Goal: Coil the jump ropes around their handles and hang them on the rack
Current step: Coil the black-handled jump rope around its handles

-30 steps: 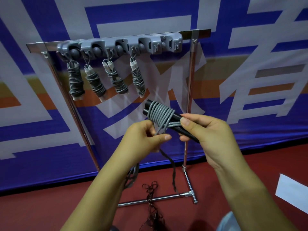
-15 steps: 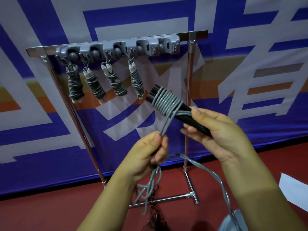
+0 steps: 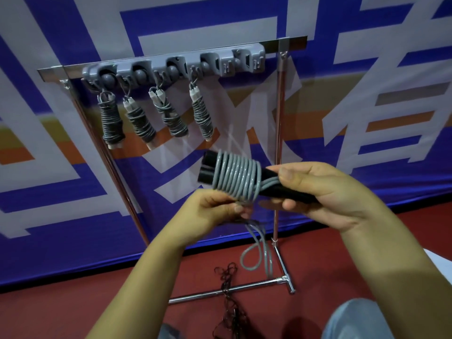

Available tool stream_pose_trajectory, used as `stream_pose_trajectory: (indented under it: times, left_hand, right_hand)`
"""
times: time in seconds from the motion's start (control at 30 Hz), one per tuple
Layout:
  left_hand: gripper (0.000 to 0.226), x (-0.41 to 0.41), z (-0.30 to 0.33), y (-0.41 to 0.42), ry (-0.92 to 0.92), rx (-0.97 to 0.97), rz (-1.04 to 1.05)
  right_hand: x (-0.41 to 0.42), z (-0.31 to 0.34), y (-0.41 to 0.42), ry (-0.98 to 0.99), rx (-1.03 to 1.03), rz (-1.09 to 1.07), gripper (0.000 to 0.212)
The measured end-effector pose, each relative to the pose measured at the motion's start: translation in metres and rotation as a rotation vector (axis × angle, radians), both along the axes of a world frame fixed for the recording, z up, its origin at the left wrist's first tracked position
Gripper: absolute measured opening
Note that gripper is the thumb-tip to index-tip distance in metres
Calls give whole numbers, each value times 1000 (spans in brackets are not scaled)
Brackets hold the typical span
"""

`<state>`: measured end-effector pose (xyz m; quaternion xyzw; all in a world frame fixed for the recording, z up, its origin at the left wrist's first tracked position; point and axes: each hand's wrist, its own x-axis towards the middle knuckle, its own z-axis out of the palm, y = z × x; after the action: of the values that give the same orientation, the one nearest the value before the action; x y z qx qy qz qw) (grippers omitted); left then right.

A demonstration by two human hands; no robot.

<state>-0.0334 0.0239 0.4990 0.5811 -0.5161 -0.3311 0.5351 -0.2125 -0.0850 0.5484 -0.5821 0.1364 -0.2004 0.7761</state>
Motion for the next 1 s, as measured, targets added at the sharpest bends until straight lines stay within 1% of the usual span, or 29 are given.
stream_pose_trajectory:
  times: [0.07, 0.13, 0.17, 0.23, 0.27, 0.3, 0.37, 0.43, 0.47, 0.53, 0.6, 0.73, 0.83, 0.93, 1.0]
  left_hand:
    - [39, -4, 11, 0, -236, 60, 56]
    - [45, -3, 21, 0, -350, 65, 92]
    - [39, -1, 25, -1, -400, 8, 62]
    - [14, 3, 28, -1, -490, -147, 33]
    - [6, 6, 27, -3, -518, -184, 42]
    - [5, 11, 26, -5, -554, -200, 68]
    - [16, 13, 27, -8, -678, -227, 94]
    - [24, 14, 30, -8, -771, -239, 104]
    - [23, 14, 30, -8, -774, -243, 122]
    - [12, 14, 30, -8, -747, -247, 161]
    - [8, 11, 30, -7, -745, -258, 171]
    - [9, 8, 30, -6, -808, -305, 179]
    - [9, 7, 28, -3, -875, -344, 208]
    - [8, 4, 26, -2, -945, -383, 251]
    - [11, 1, 26, -3, -963, -413, 302]
  right_hand:
    - [-1, 2, 0, 32, -74, 67, 32]
    - [-2, 3, -2, 62, -125, 101, 28]
    - [-3, 5, -2, 74, -155, 114, 27]
    - [-6, 7, -3, 96, -214, 145, 25]
    - [-8, 8, -3, 112, -245, 167, 23]
    - [-9, 9, -4, 134, -285, 188, 21]
    - [-11, 12, -6, 192, -390, 211, 18]
    - [-12, 15, -7, 261, -480, 224, 24]
    - [-12, 16, -7, 296, -517, 233, 28]
    - [-11, 16, -7, 363, -590, 254, 31]
    - [-9, 14, -7, 424, -652, 265, 27]
    - [-6, 9, -8, 535, -759, 230, 18]
    - [-3, 3, -10, 590, -827, 141, 11]
    - [1, -3, -10, 624, -897, -3, 7]
    - [4, -7, -10, 619, -935, -108, 12]
